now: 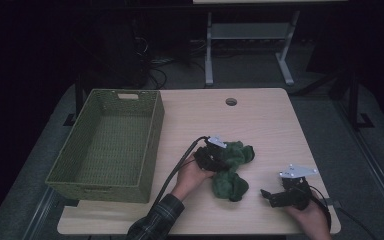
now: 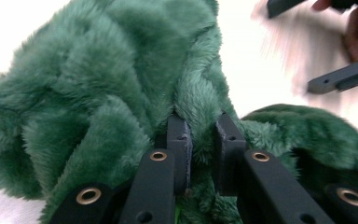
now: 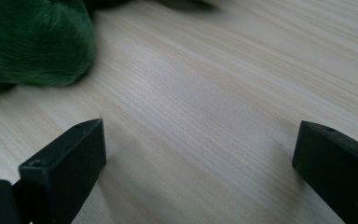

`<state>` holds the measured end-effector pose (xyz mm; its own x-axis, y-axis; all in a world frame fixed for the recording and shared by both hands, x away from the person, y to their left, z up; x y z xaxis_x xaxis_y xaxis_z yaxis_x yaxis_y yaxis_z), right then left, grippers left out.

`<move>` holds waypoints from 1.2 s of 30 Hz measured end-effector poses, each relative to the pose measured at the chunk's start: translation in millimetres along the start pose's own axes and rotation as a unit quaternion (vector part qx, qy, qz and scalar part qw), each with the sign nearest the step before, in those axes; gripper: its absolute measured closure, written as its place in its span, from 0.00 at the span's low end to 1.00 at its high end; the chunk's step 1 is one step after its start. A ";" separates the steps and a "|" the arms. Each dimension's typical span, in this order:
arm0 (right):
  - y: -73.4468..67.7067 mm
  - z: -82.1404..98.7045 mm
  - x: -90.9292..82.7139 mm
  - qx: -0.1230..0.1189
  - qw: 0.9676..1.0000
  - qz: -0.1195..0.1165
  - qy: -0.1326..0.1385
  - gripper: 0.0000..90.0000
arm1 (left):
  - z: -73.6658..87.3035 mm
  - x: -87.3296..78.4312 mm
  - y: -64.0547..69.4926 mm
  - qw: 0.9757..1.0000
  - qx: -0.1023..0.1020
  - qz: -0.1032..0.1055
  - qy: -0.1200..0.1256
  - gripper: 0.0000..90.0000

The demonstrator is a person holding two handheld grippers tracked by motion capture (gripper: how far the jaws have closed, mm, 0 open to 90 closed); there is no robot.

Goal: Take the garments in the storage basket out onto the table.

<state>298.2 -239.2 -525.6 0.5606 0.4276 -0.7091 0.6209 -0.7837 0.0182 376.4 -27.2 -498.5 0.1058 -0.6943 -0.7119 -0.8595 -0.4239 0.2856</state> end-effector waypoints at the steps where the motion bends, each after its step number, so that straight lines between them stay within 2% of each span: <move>1: 0.0 0.0 0.0 0.000 1.000 0.000 0.000 0.02 | 0.0 1.7 0.4 1.000 0.002 0.000 0.003 0.87; 3: 0.0 0.0 0.0 0.000 1.000 0.000 0.000 0.03 | -0.8 0.9 1.1 1.000 0.006 -0.002 0.002 0.85; 7: 0.0 0.0 0.0 0.000 1.000 0.000 0.000 0.02 | -5.1 -10.2 5.5 1.000 0.016 -0.006 0.013 0.68; 10: 0.0 0.0 0.0 0.000 1.000 0.000 0.000 0.03 | -9.1 -24.3 9.7 0.999 0.016 -0.006 0.034 0.58; 12: 0.0 0.0 0.0 0.000 1.000 0.000 0.000 0.02 | -10.4 -34.1 12.9 0.999 0.018 -0.002 0.046 0.55; 15: 0.0 0.0 0.0 0.000 1.000 0.000 0.000 0.02 | -9.7 -43.9 16.8 0.998 0.022 0.000 0.055 0.55; 17: 0.0 0.0 0.0 0.000 1.000 0.000 0.000 0.02 | -5.8 -56.4 23.6 0.997 0.023 0.007 0.068 0.57; 23: 0.0 -0.1 0.1 0.000 1.000 0.000 0.000 0.03 | 8.1 -70.9 37.2 0.997 0.021 0.029 0.072 0.62; 29: -0.2 0.2 -0.3 0.001 1.000 0.002 0.000 0.03 | 20.9 -75.4 55.2 0.996 0.031 0.041 0.070 0.62; 32: -2.9 -0.7 -3.3 -0.002 1.000 -0.001 -0.002 0.15 | 28.3 -75.0 61.9 0.996 0.031 0.045 0.069 0.62; 36: -10.1 -4.1 -7.3 0.001 1.000 -0.018 0.001 0.19 | 37.8 -71.0 70.8 0.996 0.032 0.049 0.066 0.62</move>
<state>290.0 -232.7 -517.7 0.5390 0.4562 -0.7081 0.6400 -0.7684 -0.0079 289.1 14.1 -452.0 0.0809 -0.8029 -0.5906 -0.8985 -0.3152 0.3055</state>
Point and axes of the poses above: each handheld gripper's, and its own axes: x roughly forward along the jaws, z roughly out of its underside, y roughly to its right, the point moved 6 cm from there along x, roughly forward along the jaws, and after that the axes turned 4 degrees about -x, right-handed, at the moved point
